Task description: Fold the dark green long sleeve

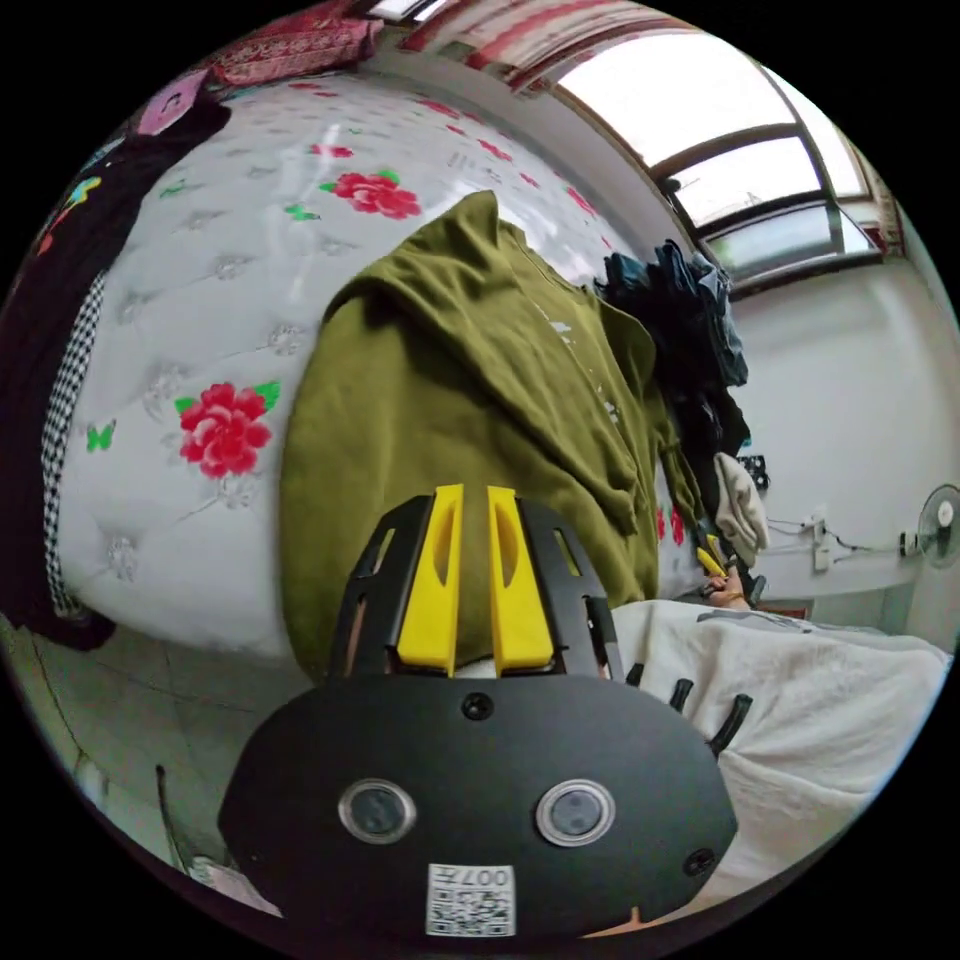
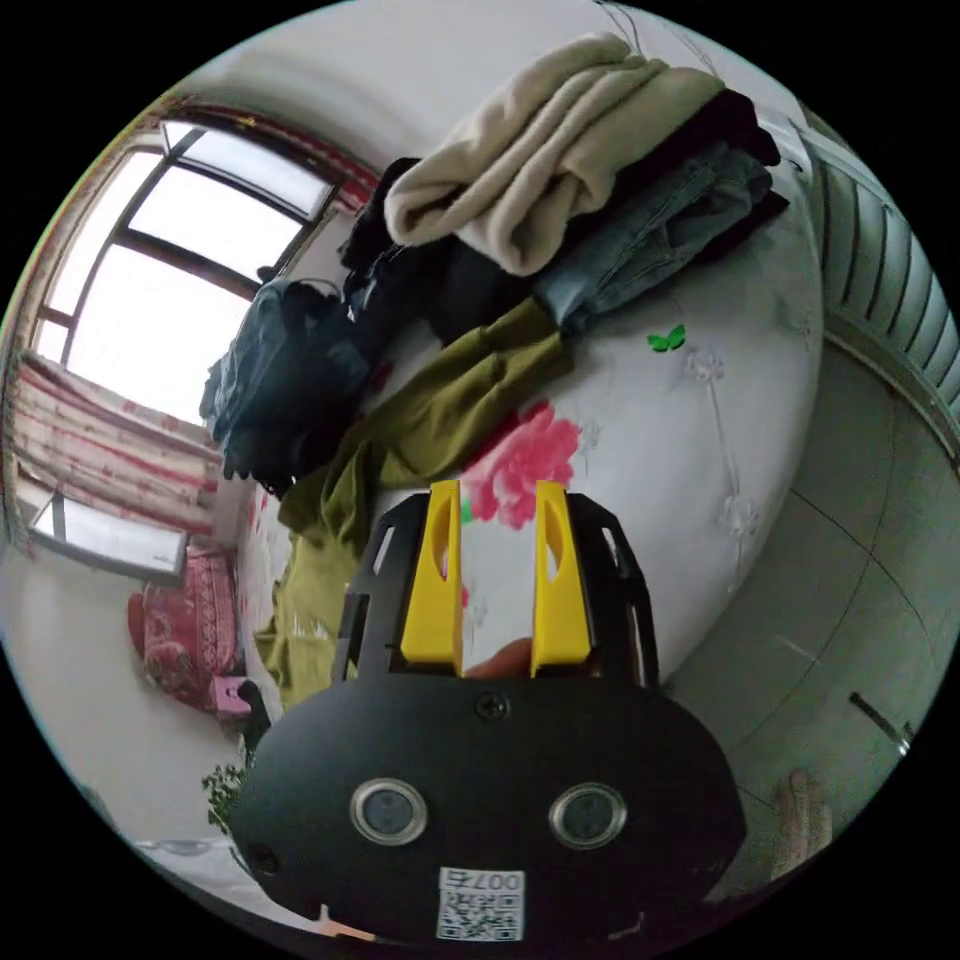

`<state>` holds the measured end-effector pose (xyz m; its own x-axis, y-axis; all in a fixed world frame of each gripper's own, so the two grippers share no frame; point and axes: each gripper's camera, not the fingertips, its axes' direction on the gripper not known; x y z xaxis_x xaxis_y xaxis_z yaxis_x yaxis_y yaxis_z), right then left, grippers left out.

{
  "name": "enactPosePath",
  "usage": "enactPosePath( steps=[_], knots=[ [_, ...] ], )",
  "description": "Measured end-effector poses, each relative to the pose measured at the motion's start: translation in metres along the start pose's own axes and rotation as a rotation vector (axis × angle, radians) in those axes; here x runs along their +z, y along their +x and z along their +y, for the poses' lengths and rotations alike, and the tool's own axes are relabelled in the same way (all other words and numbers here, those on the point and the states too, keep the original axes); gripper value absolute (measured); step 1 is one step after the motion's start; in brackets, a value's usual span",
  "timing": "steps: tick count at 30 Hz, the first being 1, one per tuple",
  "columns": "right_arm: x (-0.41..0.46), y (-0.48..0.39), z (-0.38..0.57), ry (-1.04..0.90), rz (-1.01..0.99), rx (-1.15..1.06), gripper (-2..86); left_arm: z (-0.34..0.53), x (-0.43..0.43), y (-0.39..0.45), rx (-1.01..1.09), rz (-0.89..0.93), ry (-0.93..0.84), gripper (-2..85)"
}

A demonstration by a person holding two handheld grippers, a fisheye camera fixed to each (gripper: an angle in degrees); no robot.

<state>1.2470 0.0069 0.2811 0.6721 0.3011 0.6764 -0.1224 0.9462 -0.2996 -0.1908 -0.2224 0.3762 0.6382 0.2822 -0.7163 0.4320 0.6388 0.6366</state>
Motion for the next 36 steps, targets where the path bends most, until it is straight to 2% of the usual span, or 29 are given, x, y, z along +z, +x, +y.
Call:
enactPosePath(
  steps=[7, 14, 17, 19, 20, 22, 25, 29, 31, 32, 33, 36],
  knots=[
    [0.032, 0.044, -0.093, 0.001, -0.009, 0.147, 8.5, 0.053, 0.011, 0.001, -0.226, 0.072, 0.025, 4.4],
    [0.058, 0.026, -0.118, 0.000, 0.019, 0.141, 3.7, 0.099, -0.021, 0.007, -0.311, -0.028, 0.102, 3.1],
    [0.048, -0.017, -0.120, 0.038, -0.003, 0.011, 2.0, 0.122, -0.035, 0.004, -0.358, -0.048, 0.151, 3.0],
    [0.022, -0.093, -0.113, 0.083, -0.164, -0.286, 1.3, 0.137, -0.040, 0.002, -0.384, -0.057, 0.178, 3.0],
    [0.013, -0.116, -0.108, 0.091, -0.208, -0.367, 1.3, 0.146, -0.043, 0.000, -0.398, -0.062, 0.192, 3.1],
    [-0.030, -0.206, -0.071, 0.129, -0.408, -0.677, 1.2, 0.158, -0.047, -0.004, -0.418, -0.069, 0.207, 3.3],
    [-0.085, -0.295, 0.008, 0.118, -0.694, -1.022, 1.6, 0.177, -0.056, -0.011, -0.447, -0.066, 0.249, 3.5],
    [-0.117, -0.356, 0.142, 0.005, -0.927, -1.340, 2.7, 0.203, -0.069, -0.022, -0.473, -0.079, 0.302, 3.5],
    [-0.098, -0.370, 0.240, -0.190, -1.005, -1.427, 4.0, 0.214, -0.073, -0.029, -0.484, -0.088, 0.310, 3.8],
    [-0.088, -0.371, 0.265, -0.256, -1.006, -1.433, 4.4, 0.220, -0.074, -0.034, -0.491, -0.091, 0.312, 4.1],
    [-0.063, -0.371, 0.316, -0.402, -0.989, -1.449, 5.1, 0.225, -0.074, -0.040, -0.495, -0.094, 0.309, 4.5],
    [0.009, -0.350, 0.433, -0.793, -0.789, -1.543, 6.1, 0.235, -0.068, -0.059, -0.503, -0.097, 0.269, 5.4]
  ],
)
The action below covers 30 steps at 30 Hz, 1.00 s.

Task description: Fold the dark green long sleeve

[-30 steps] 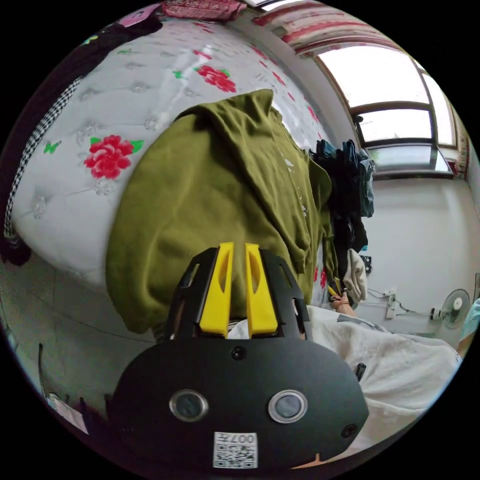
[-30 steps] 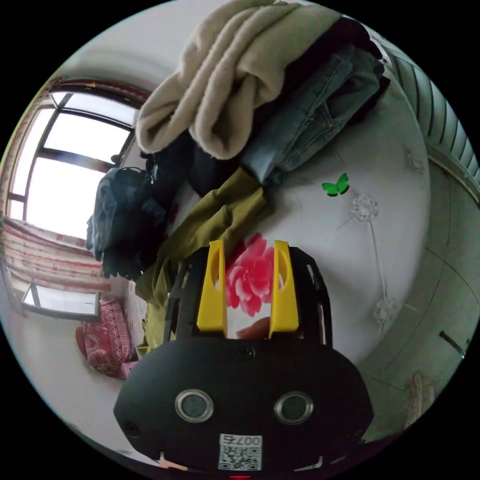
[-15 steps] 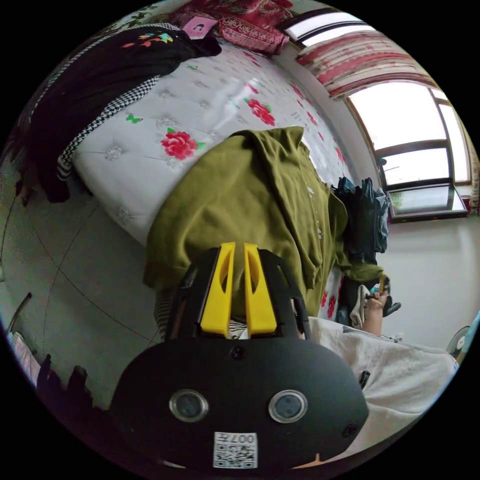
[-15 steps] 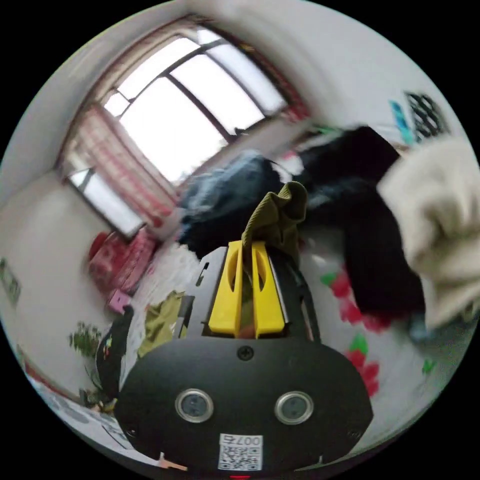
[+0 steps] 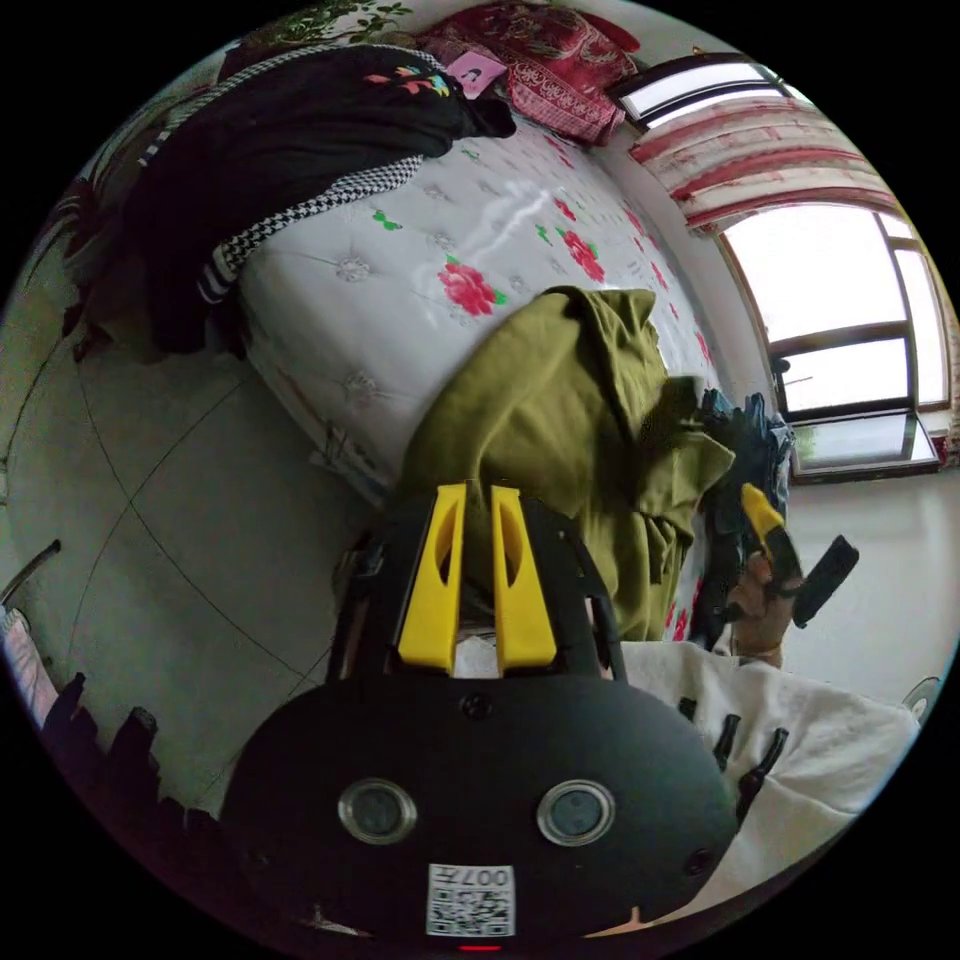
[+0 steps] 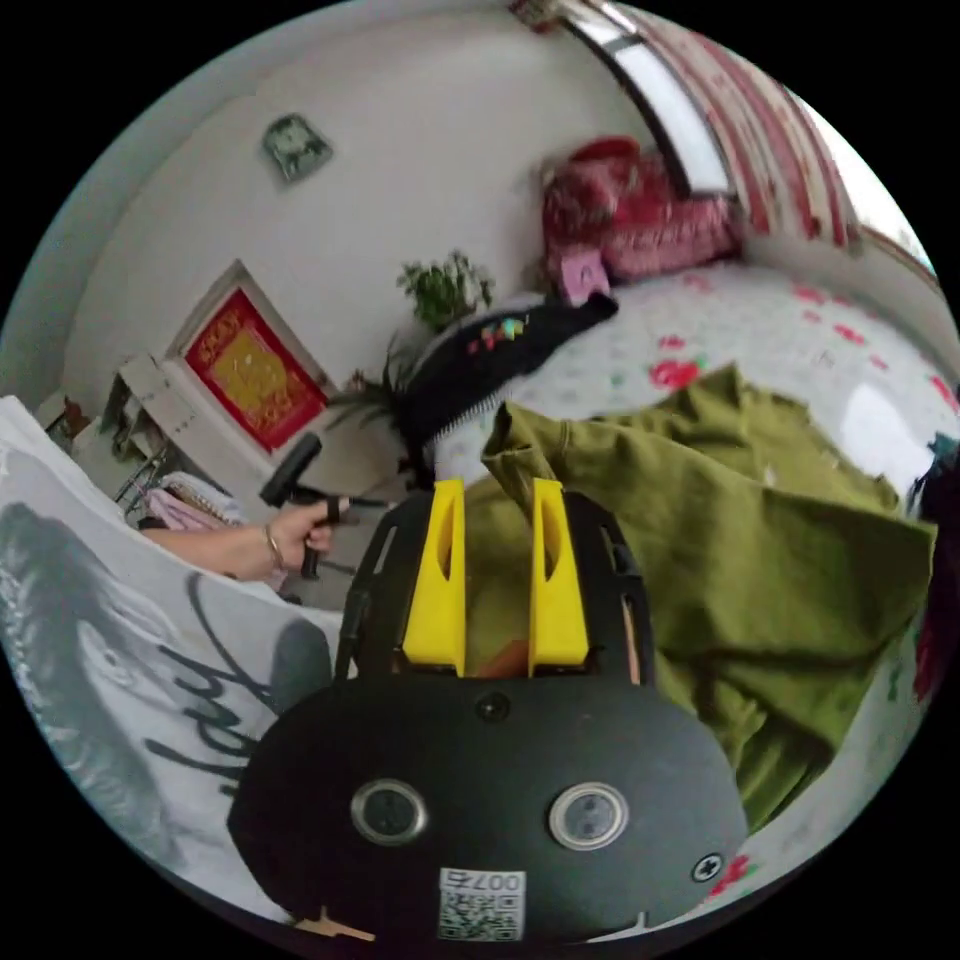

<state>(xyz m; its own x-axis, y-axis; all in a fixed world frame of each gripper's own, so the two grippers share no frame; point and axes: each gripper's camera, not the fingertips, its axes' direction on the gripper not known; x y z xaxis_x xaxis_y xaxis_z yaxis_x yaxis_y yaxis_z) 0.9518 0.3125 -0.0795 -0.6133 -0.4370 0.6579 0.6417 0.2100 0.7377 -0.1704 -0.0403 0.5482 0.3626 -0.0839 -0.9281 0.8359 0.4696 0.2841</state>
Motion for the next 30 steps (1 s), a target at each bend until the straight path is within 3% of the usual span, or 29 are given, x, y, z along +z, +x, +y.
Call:
enactPosePath(
  steps=[5, 10, 16, 20, 25, 30],
  knots=[
    [0.047, 0.019, 0.058, -0.176, 0.135, 0.140, 6.9, 0.000, 0.014, -0.027, 0.035, -0.016, -0.051, 8.2],
    [-0.001, 0.073, 0.173, -0.214, 0.355, 0.576, 8.1, -0.007, 0.042, -0.046, 0.100, -0.023, -0.135, 11.3],
    [-0.012, 0.052, 0.284, -0.261, 0.434, 0.924, 9.2, -0.037, 0.088, -0.037, 0.227, -0.043, -0.279, 12.9],
    [0.001, 0.051, 0.278, -0.213, 0.516, 0.937, 9.2, -0.065, 0.117, -0.020, 0.310, -0.015, -0.397, 9.9],
    [0.007, 0.113, 0.189, -0.003, 0.598, 0.826, 8.4, -0.081, 0.132, -0.010, 0.359, 0.013, -0.503, 5.8],
    [0.016, 0.189, 0.098, 0.045, 0.705, 0.689, 6.5, -0.080, 0.140, 0.011, 0.384, -0.058, -0.517, 3.1]
  ],
)
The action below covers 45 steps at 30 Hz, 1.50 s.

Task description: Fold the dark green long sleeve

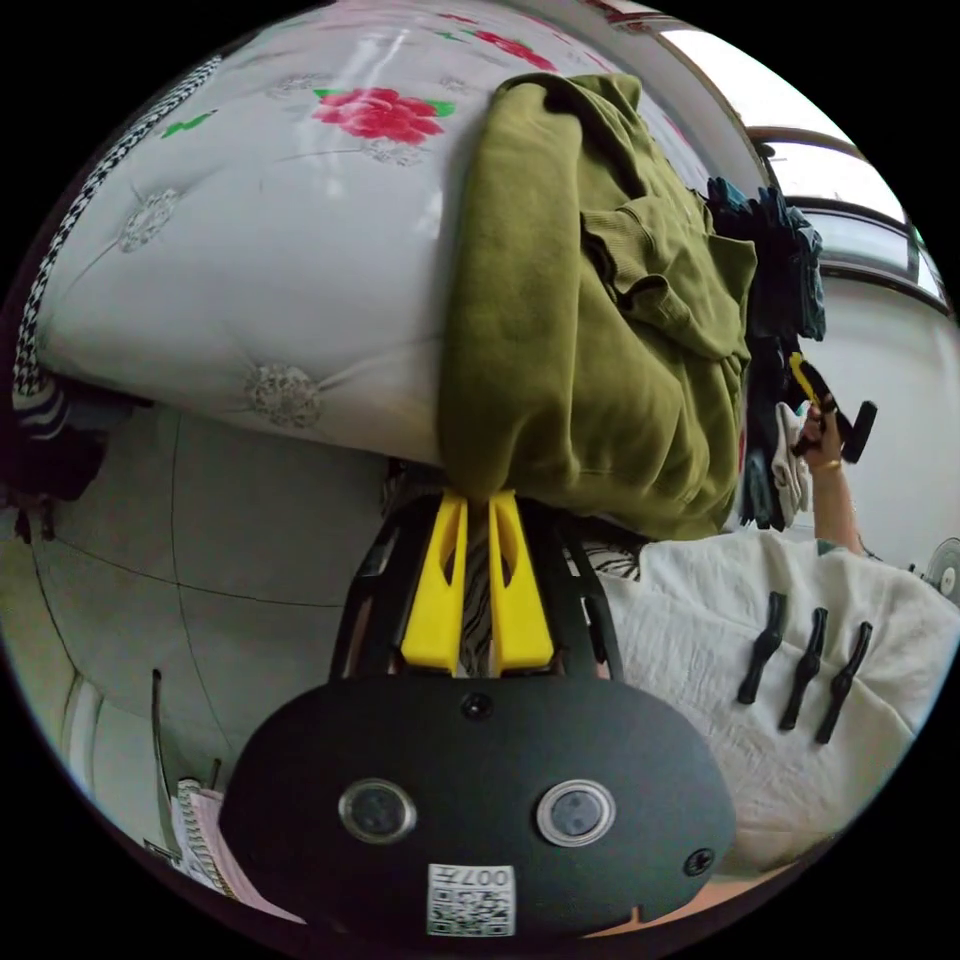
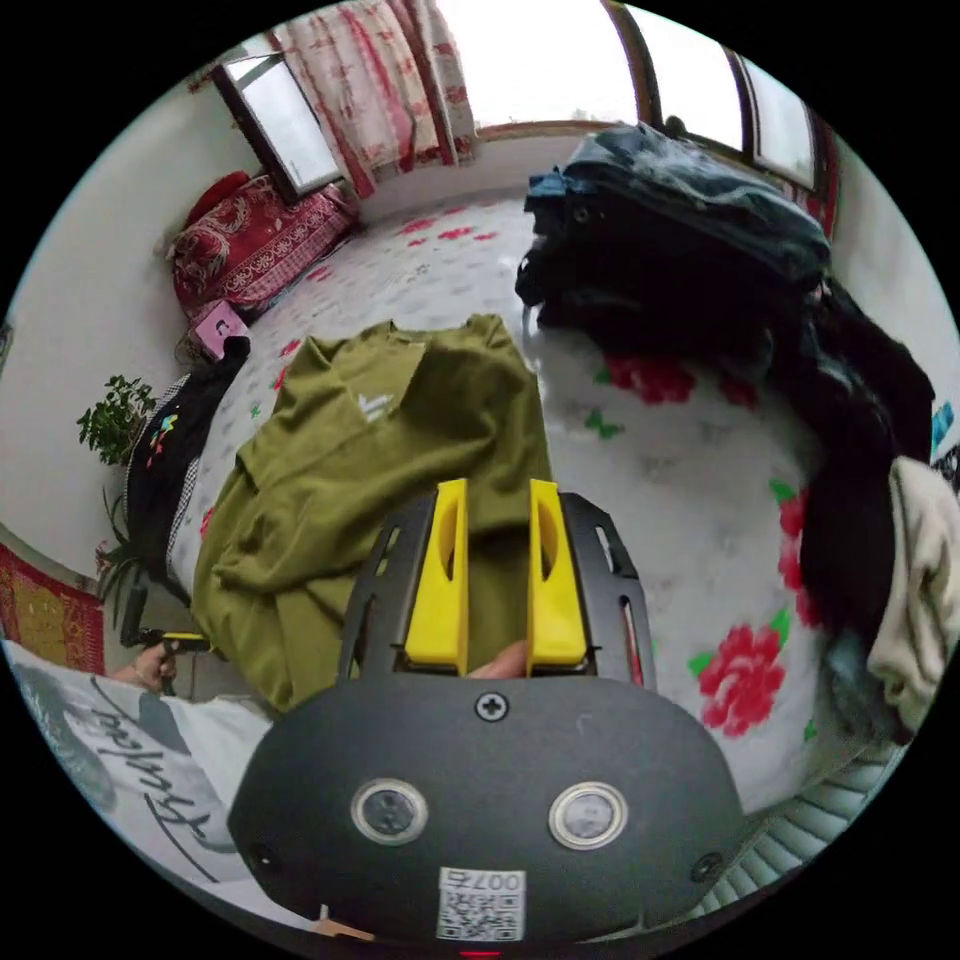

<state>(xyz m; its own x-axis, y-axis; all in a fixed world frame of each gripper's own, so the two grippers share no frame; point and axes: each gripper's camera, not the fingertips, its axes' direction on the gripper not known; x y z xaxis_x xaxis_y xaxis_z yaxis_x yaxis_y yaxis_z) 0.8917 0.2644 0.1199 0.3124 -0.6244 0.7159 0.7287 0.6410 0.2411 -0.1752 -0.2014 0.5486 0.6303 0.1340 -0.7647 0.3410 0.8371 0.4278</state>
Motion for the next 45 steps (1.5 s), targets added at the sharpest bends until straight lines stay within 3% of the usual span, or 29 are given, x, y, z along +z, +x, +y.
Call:
enactPosePath(
  steps=[8, 14, 20, 24, 27, 38, 42, 45],
  knots=[
    [0.102, -0.004, -0.168, -0.041, 0.038, -0.177, 4.1, -0.006, 0.008, 0.012, -0.097, -0.009, 0.028, 1.1],
    [0.252, -0.014, -0.189, -0.389, 0.053, -0.302, 2.0, -0.015, 0.014, 0.030, -0.170, -0.066, 0.016, 0.0],
    [0.232, 0.017, -0.190, -0.138, 0.130, -0.302, 0.2, -0.026, 0.021, 0.040, -0.197, -0.088, -0.015, -0.3],
    [0.210, 0.078, -0.205, -0.026, 0.139, -0.085, 0.5, -0.033, 0.025, 0.048, -0.190, -0.116, -0.033, -0.4],
    [0.224, 0.131, -0.199, -0.111, -0.008, 0.128, 1.9, -0.037, 0.028, 0.051, -0.188, -0.115, -0.043, -0.5],
    [0.216, 0.076, -0.182, -0.017, 0.029, -0.177, 9.6, -0.046, 0.037, 0.056, -0.156, -0.109, -0.063, -0.5],
    [0.268, 0.039, -0.206, -0.188, 0.110, -0.302, 9.1, -0.045, 0.040, 0.057, -0.163, -0.107, -0.050, -0.5],
    [0.315, 0.028, -0.202, -0.374, 0.306, -0.410, 6.5, -0.046, 0.042, 0.058, -0.169, -0.110, -0.049, -0.5]
  ],
)
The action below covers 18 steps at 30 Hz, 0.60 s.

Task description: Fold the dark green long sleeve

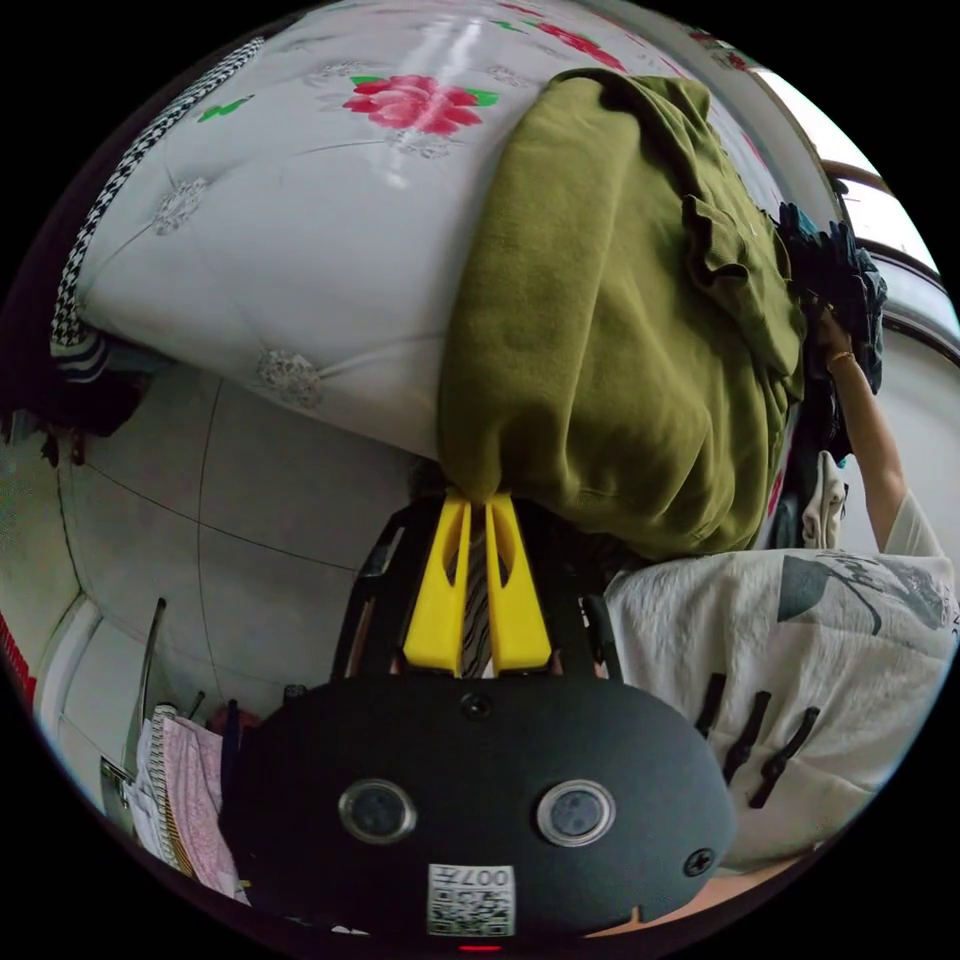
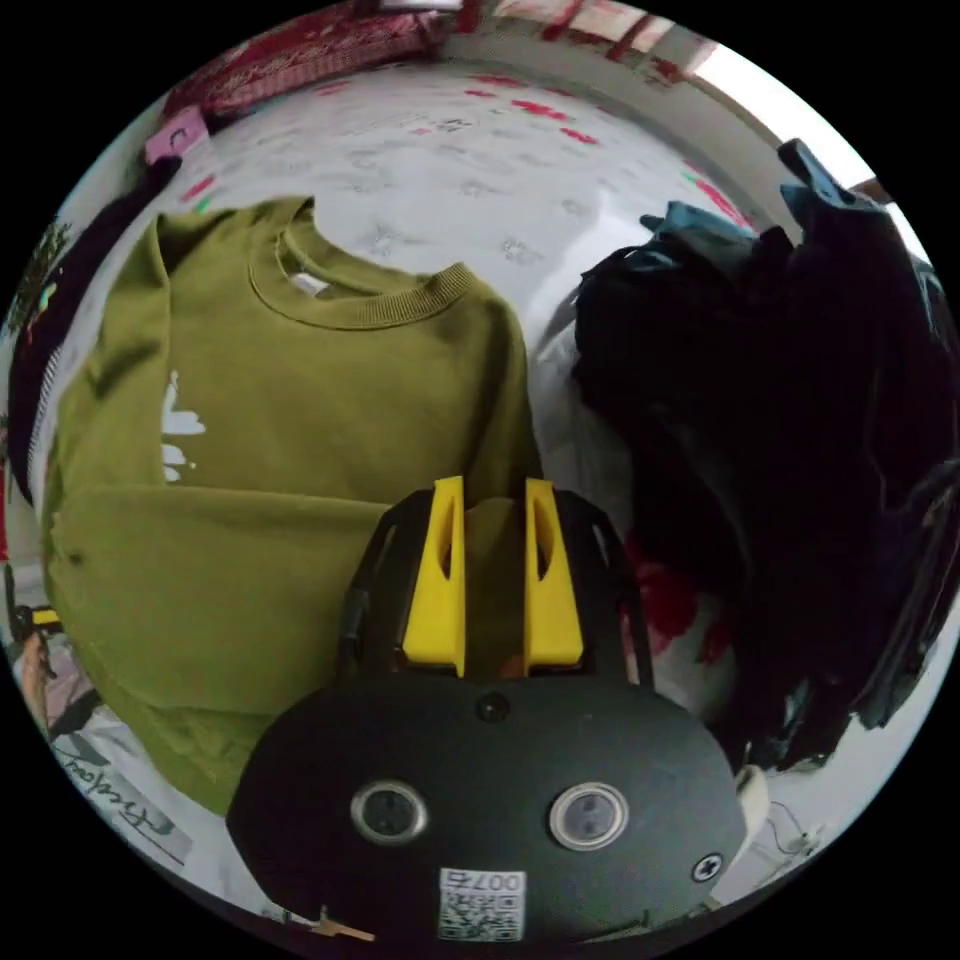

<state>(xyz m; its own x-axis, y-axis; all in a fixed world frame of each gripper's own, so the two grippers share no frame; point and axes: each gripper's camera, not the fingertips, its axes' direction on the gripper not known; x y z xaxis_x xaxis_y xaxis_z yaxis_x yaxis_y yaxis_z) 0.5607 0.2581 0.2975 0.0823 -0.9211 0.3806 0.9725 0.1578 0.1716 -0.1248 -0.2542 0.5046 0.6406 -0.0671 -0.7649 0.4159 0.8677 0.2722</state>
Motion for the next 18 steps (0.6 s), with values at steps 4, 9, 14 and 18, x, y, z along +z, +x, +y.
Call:
enactPosePath(
  steps=[4, 9, 14, 18],
  knots=[
    [-0.023, 0.038, 0.021, 0.198, 0.215, 0.184, 5.7, 0.000, 0.001, 0.004, 0.014, -0.021, 0.001, -0.5],
    [-0.025, 0.072, 0.050, 0.216, 0.092, 0.309, 6.7, -0.002, 0.003, 0.000, 0.015, 0.000, 0.004, -0.6],
    [-0.065, 0.057, 0.154, 0.452, -0.180, 0.332, 7.2, -0.004, 0.001, 0.000, 0.066, -0.001, -0.014, -0.6],
    [-0.067, -0.010, 0.213, 0.412, -0.408, 0.150, 8.0, -0.007, -0.001, -0.004, 0.110, 0.012, -0.037, -0.6]
  ],
)
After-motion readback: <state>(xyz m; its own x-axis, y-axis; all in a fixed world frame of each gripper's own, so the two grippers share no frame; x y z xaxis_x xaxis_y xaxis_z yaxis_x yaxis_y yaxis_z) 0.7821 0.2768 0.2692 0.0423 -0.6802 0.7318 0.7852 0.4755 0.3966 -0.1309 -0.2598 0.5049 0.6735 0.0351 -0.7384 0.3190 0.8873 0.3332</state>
